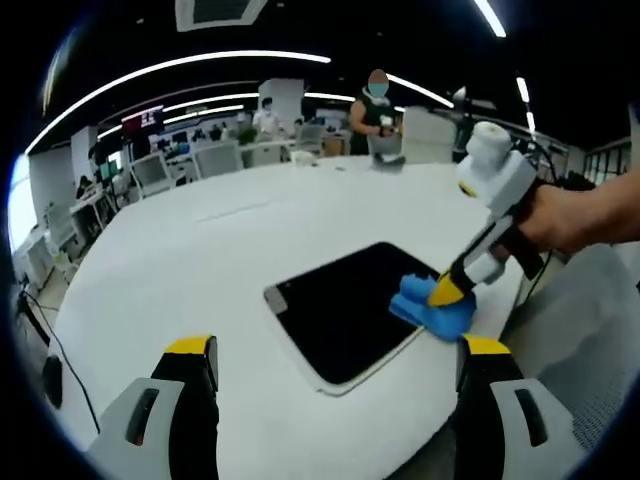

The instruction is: Wipe the mirror surface with the cleaning cloth until all visible marks leave the cleaned area.

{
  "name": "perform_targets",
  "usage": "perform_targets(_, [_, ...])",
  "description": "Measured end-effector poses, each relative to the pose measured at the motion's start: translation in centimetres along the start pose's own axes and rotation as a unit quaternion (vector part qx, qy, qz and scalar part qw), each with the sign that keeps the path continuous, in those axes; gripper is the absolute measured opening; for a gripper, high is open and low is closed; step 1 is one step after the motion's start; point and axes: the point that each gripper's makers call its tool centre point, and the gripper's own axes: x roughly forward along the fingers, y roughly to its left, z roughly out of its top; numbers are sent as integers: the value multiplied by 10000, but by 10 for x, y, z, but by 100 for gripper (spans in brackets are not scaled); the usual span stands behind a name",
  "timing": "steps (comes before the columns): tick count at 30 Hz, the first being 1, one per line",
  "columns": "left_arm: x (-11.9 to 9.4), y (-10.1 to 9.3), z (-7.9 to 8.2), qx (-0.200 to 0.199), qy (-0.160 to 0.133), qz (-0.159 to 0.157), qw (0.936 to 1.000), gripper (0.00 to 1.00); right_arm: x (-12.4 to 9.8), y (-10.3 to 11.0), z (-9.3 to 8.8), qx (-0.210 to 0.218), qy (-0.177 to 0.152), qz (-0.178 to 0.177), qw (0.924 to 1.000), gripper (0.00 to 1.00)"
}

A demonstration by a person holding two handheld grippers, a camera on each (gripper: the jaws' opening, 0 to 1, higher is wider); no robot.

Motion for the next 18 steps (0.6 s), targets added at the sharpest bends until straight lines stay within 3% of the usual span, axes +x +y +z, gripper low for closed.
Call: perform_targets(18, [2,0,-6,-16,123,-9,9999,100,-1,-1,1,-62,-22,43,10000,3])
